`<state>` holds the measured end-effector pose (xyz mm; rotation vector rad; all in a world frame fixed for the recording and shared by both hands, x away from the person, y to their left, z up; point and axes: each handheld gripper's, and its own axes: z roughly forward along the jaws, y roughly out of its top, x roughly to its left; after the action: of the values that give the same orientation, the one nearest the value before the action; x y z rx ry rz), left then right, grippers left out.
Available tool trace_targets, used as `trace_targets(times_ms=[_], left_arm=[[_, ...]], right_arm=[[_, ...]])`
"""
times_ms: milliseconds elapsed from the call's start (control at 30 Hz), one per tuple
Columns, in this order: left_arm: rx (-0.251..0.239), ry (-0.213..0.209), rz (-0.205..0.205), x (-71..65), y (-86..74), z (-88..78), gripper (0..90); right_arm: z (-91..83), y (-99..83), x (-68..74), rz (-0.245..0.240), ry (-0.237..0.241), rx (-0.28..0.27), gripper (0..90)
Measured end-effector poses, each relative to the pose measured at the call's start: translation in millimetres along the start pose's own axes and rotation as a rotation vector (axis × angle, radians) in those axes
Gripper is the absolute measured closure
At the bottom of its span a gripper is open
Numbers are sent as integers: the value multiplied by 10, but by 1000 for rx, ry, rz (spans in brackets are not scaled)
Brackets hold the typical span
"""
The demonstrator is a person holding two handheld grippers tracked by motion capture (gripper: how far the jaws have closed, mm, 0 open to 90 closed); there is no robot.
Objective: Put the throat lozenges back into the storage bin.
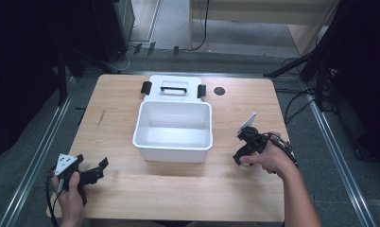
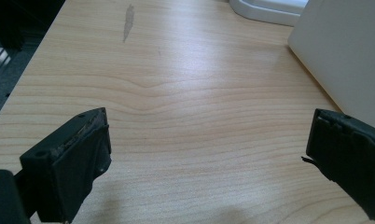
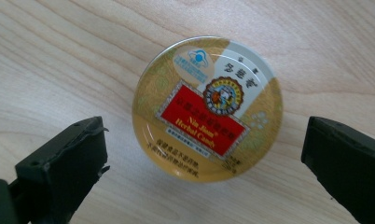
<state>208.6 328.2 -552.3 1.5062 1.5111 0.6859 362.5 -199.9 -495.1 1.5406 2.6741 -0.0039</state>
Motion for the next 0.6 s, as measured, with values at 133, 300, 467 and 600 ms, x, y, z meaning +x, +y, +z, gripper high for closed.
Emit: trace_targets(times_ms=[133, 300, 467, 600], left_arm=[[1, -2, 0, 0, -1, 0, 2], [5, -6, -2, 6, 1, 2, 2], [6, -5, -1, 4, 1, 2, 2], [7, -4, 1, 2, 2, 3, 2]], right_arm=[[58, 50, 10, 19, -20, 3, 78], [86, 65, 10, 25, -22, -14, 205], [43, 56, -4, 32, -12, -28, 207], [-106, 59, -31, 39, -15, -67, 207]])
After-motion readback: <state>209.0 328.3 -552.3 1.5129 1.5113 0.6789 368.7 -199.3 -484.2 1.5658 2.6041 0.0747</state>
